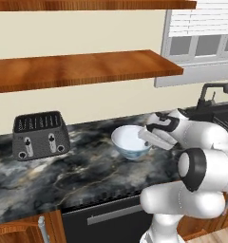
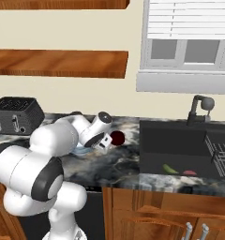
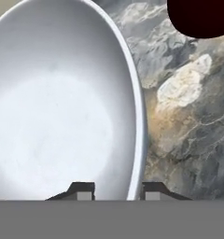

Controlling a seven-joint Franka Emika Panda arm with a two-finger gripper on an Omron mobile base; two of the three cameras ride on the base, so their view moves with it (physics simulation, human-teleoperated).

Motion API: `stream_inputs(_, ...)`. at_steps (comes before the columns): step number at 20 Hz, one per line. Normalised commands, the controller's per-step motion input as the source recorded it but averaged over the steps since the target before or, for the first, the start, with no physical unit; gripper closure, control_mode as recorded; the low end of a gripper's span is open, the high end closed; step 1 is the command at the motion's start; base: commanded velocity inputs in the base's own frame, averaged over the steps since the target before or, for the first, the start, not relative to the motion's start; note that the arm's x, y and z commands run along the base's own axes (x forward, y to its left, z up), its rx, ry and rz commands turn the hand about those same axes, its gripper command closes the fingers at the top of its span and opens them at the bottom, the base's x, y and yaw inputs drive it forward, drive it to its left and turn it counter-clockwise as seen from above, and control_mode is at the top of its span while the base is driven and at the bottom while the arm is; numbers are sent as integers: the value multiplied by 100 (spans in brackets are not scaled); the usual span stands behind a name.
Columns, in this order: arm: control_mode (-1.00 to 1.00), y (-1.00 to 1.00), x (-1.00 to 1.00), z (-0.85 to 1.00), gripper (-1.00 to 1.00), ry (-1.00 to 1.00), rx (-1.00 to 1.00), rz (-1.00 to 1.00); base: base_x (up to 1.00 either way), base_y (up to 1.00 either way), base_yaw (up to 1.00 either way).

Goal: Clear the mugs and bowl far away from the sink.

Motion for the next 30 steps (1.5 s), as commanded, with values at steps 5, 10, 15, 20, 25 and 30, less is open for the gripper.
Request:
stream_inputs(5, -100, 8, -54, 4, 100, -10, 0, -3, 0, 0, 0)
stream_inputs(10, -100, 10, -88, 86, 100, -15, 0, -10, 0, 0, 0)
stream_inputs(15, -100, 31, -53, 100, 100, -8, -3, -20, 0, 0, 0)
stream_inputs(20, -100, 31, -35, 99, 100, -2, -6, -26, 0, 0, 0)
stream_inputs(25, -100, 1, -34, 91, 100, 5, -2, -33, 0, 0, 0)
stream_inputs(30, -100, -34, -54, 64, 100, 9, 9, -24, 0, 0, 0)
